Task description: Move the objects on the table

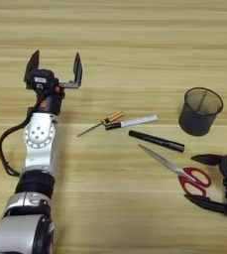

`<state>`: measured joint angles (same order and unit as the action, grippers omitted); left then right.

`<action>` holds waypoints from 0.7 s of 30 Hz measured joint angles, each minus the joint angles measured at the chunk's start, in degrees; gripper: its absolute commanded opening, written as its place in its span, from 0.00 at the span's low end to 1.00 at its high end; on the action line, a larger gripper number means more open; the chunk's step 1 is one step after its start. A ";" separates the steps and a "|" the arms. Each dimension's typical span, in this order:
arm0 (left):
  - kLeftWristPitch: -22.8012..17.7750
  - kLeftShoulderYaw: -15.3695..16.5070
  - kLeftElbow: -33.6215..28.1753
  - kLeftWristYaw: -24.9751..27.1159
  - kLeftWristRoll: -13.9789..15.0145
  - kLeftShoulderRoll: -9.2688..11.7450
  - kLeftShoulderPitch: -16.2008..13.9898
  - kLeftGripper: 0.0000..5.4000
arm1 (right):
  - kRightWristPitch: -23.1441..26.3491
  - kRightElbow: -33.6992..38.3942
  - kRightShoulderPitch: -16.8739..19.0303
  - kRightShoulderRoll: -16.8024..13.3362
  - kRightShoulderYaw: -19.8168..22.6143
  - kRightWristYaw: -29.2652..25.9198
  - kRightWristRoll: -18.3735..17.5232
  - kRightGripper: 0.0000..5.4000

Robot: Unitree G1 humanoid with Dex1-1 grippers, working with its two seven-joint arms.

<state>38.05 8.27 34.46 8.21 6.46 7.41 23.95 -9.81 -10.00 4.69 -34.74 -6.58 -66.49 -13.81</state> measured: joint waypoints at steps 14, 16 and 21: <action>0.06 0.00 0.03 0.02 0.02 0.00 0.00 1.00 | -0.84 -0.49 -0.49 -0.04 -1.31 0.68 0.14 0.96; 0.07 0.00 0.03 0.02 0.02 0.00 0.00 1.00 | -0.76 -0.46 -0.51 -0.06 -1.49 0.55 0.07 0.93; 0.08 0.00 0.03 0.02 0.01 0.00 0.00 1.00 | -0.47 -0.43 -0.53 -0.08 -1.97 -0.12 -0.13 0.85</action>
<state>38.13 8.27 34.50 8.24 6.48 7.41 23.94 -10.28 -10.43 4.16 -34.82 -8.55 -66.61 -13.94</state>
